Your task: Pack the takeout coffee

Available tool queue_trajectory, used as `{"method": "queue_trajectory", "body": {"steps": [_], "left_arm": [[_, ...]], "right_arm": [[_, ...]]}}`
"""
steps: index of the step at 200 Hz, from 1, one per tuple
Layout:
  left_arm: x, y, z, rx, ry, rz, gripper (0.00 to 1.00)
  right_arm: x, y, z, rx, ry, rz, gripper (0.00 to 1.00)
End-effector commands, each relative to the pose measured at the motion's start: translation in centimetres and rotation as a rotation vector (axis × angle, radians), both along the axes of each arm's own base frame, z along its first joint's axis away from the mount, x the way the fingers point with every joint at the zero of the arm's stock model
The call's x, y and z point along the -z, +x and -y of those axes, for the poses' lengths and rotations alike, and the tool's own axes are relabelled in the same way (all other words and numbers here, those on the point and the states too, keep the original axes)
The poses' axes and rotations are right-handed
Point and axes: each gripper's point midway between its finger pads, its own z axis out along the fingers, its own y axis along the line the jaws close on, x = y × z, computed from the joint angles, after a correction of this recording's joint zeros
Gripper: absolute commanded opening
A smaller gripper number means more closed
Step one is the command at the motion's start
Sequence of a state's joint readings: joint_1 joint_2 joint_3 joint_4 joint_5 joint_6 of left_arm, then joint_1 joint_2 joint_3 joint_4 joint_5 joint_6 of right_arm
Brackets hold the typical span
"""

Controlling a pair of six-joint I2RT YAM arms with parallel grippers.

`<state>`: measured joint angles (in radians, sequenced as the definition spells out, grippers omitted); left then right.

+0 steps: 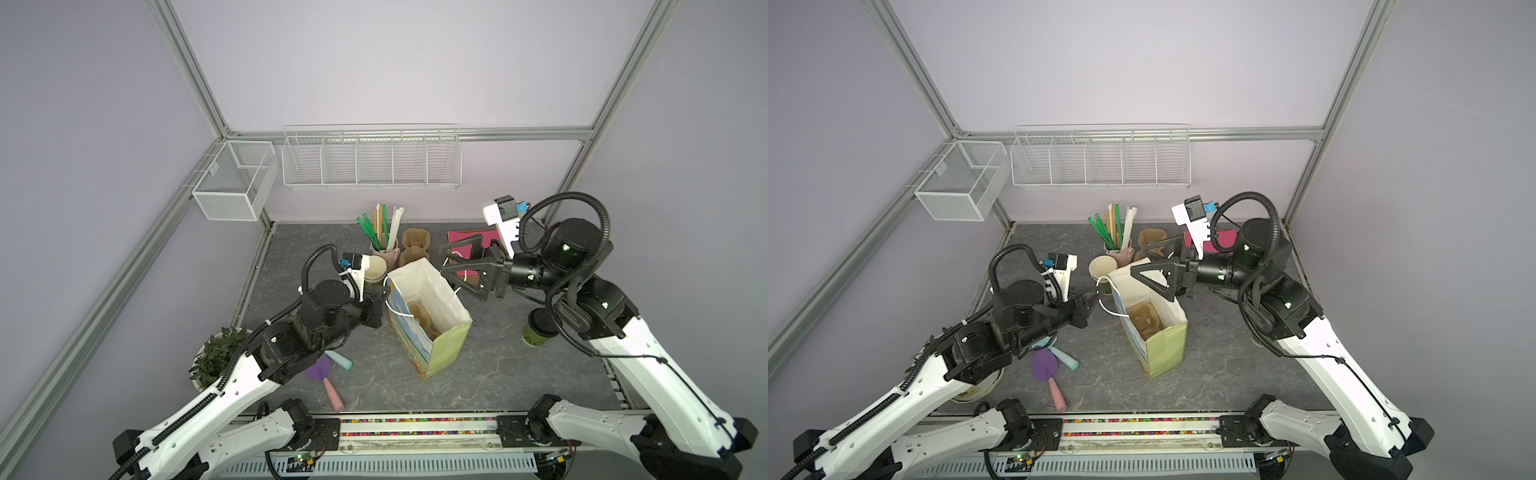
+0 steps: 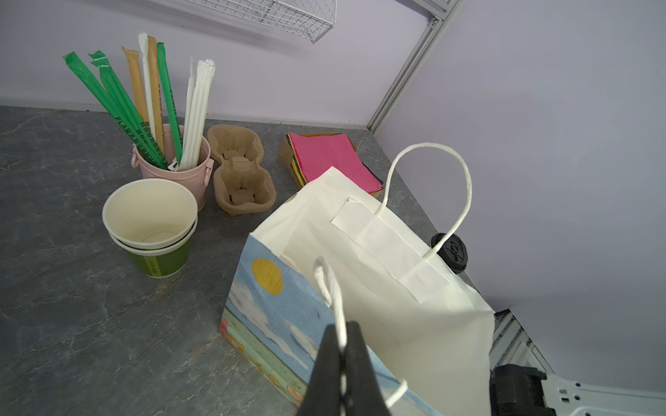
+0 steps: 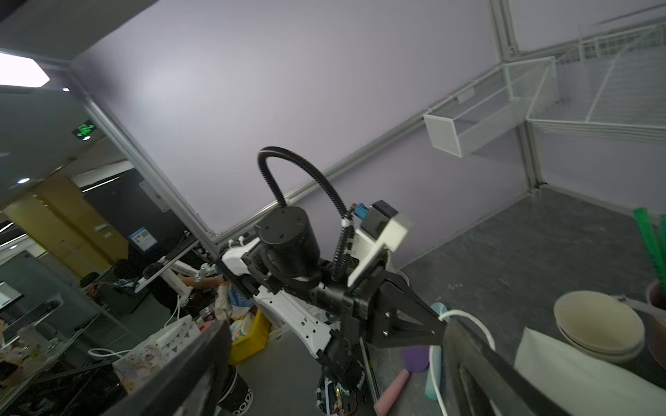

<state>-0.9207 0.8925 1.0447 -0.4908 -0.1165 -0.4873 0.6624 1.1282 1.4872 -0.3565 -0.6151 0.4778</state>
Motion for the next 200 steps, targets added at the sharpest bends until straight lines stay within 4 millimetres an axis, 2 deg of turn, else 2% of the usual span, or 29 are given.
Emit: {"method": "queue_trajectory", "body": {"steps": [1,16,33,58,88,111,130,154,200], "left_arm": [[0.5,0.0,0.1,0.028,0.027,0.037,0.0],[0.9,0.0,0.2,0.034,0.04,0.04,0.0],[1.2,0.1,0.3,0.036,0.043,0.039,0.0],[1.5,0.2,-0.1,0.018,0.057,0.04,0.0],[2.0,0.1,-0.7,0.002,0.077,0.038,0.0],[2.6,0.1,-1.0,-0.008,0.093,0.029,0.0],[2.9,0.1,-1.4,-0.019,0.101,0.023,0.0],[3.2,-0.1,-1.8,-0.029,0.102,0.018,0.0],[4.7,-0.2,-1.7,-0.029,0.089,-0.013,0.0]], "right_arm": [[7.1,4.1,2.5,0.26,-0.3,-0.082,0.88],[9.0,5.6,3.0,0.326,-0.38,-0.087,0.86],[10.3,6.1,2.7,0.321,-0.403,-0.081,0.81],[11.5,7.3,3.4,0.385,-0.437,-0.056,0.65],[11.8,8.2,4.2,0.425,-0.457,-0.024,0.66],[12.3,9.4,5.7,0.489,-0.457,-0.048,0.64],[13.9,10.5,7.0,0.535,-0.462,-0.113,0.6],[16.3,11.3,7.7,0.562,-0.481,-0.176,0.57],[19.2,11.0,7.2,0.54,-0.466,-0.26,0.55]]}}
